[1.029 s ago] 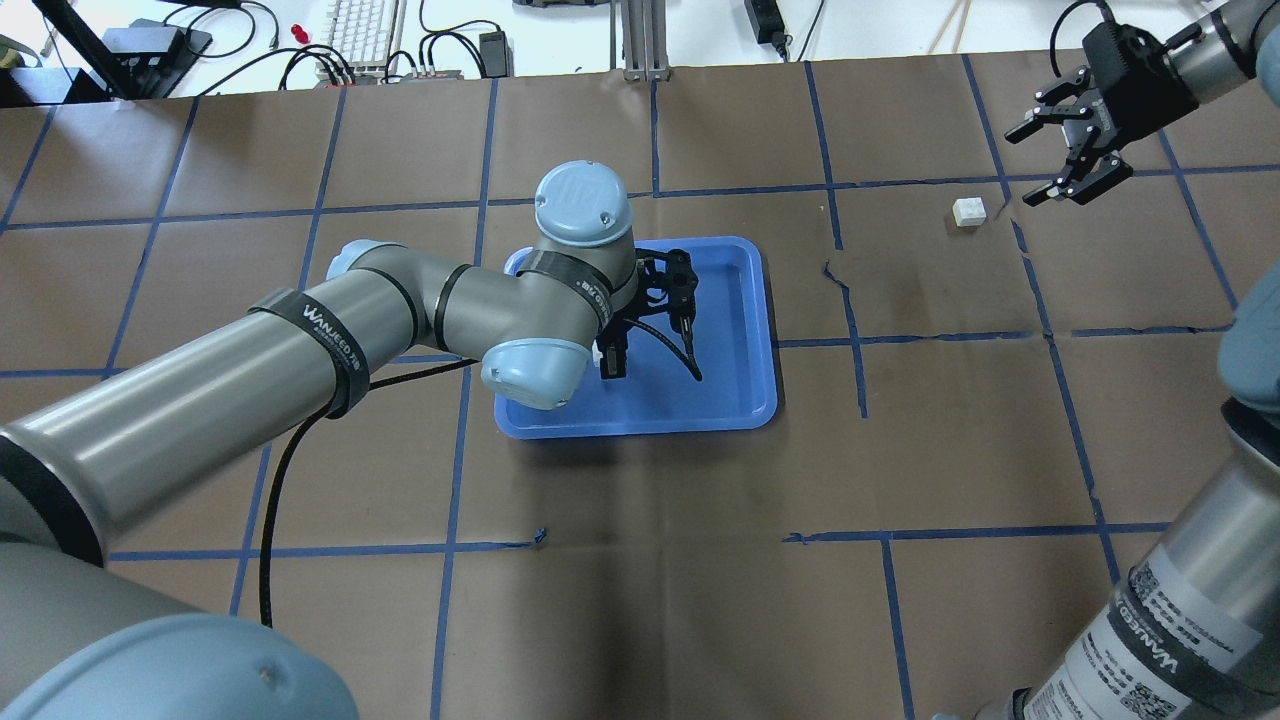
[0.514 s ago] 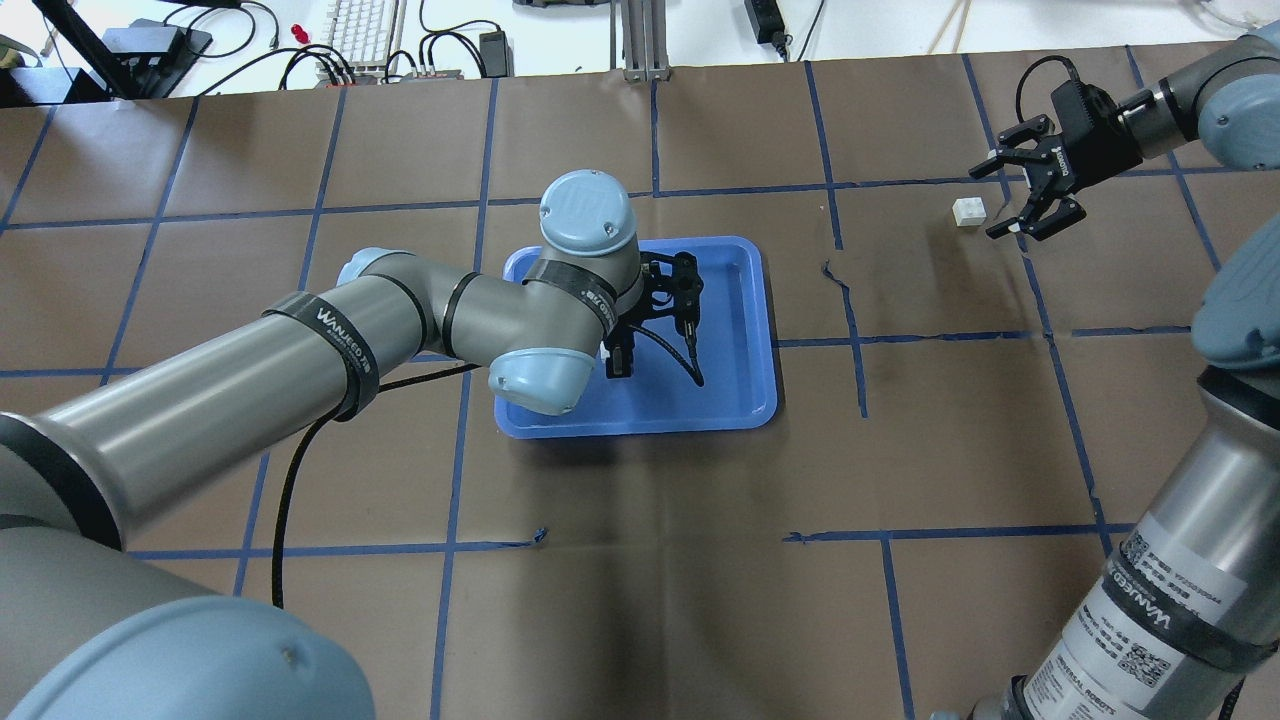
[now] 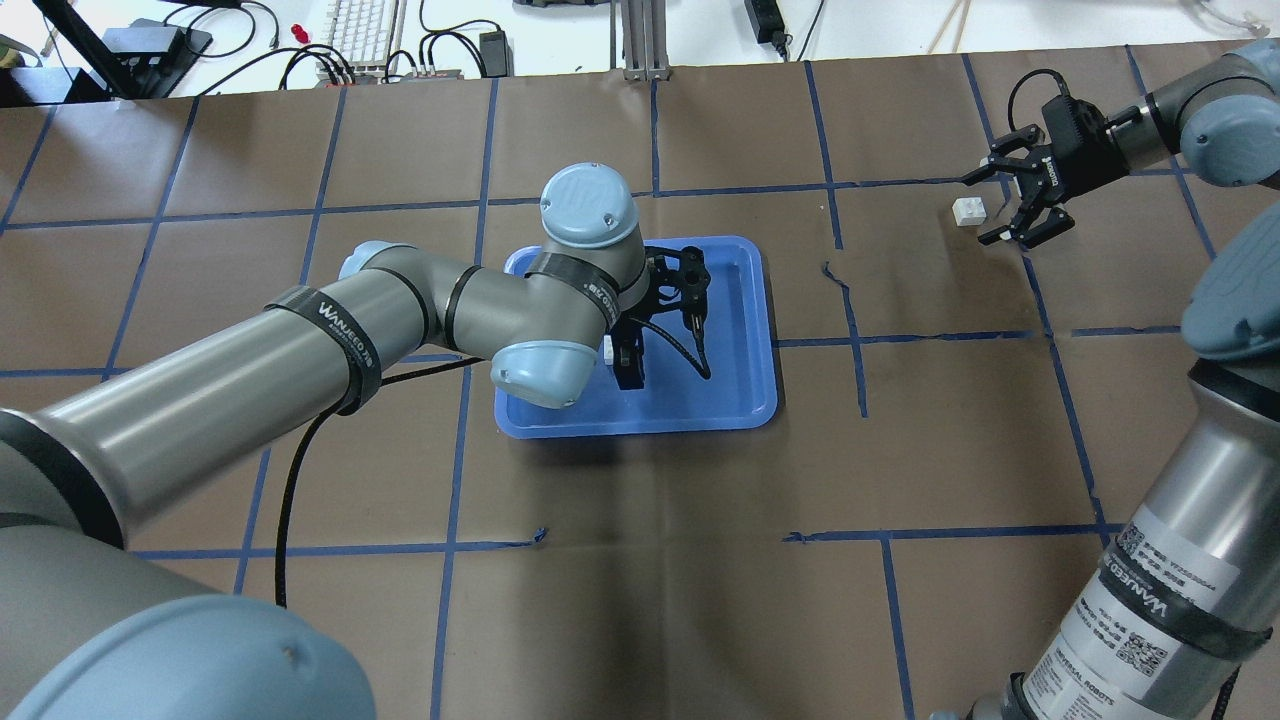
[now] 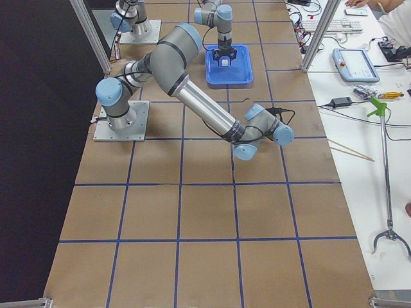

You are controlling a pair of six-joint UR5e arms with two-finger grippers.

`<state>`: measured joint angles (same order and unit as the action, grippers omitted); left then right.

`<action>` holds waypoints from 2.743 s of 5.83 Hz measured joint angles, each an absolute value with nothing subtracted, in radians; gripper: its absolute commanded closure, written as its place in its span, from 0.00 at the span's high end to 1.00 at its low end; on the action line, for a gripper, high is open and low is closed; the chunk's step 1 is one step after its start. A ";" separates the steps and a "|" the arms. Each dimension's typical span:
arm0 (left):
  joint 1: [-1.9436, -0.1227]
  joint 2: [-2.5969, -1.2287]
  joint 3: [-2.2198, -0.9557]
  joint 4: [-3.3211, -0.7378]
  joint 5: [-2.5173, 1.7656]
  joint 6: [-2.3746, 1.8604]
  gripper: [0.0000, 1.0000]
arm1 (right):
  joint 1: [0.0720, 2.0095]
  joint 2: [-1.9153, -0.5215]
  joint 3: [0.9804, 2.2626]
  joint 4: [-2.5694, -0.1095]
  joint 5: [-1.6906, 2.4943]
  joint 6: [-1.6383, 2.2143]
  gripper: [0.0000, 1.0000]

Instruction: Assemble white blocks and place on blue tray

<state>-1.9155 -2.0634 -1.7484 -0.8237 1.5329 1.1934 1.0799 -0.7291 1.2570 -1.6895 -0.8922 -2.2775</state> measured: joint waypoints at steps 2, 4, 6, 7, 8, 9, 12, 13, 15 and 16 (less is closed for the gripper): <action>-1.908 -1.940 -1.621 -1.181 1.535 1.125 0.99 | 1.080 -0.726 1.249 -1.690 -0.892 -2.268 0.82; -1.859 -1.817 -1.542 -1.359 1.565 0.865 0.99 | 1.080 -0.728 1.234 -1.689 -0.896 -2.264 0.74; -1.760 -1.728 -1.528 -1.421 1.606 0.579 0.99 | 1.080 -0.726 1.234 -1.687 -0.902 -2.265 0.54; -1.718 -1.680 -1.530 -1.449 1.622 0.411 0.99 | 1.080 -0.726 1.234 -1.687 -0.903 -2.266 0.41; -1.668 -1.644 -1.533 -1.467 1.626 0.280 0.99 | 1.080 -0.727 1.232 -1.687 -0.903 -2.266 0.38; -1.625 -1.619 -1.532 -1.504 1.627 0.190 0.99 | 1.080 -0.732 1.229 -1.687 -0.900 -2.266 0.38; -1.582 -1.577 -1.527 -1.588 1.629 0.132 0.99 | 1.087 -0.798 1.220 -1.661 -0.898 -2.242 0.36; -1.570 -1.573 -1.524 -1.591 1.630 0.131 0.99 | 1.099 -0.830 1.232 -1.643 -0.893 -2.221 0.36; -1.559 -1.567 -1.518 -1.593 1.630 0.130 0.99 | 1.153 -0.939 1.354 -1.602 -0.850 -2.199 0.37; -1.558 -1.564 -1.517 -1.594 1.630 0.130 0.99 | 1.184 -1.002 1.445 -1.603 -0.812 -2.178 0.37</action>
<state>-1.5577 -1.5643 -1.5174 -1.5940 1.6304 0.1304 1.1843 -1.0023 1.4452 -1.6034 -0.8122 -2.1779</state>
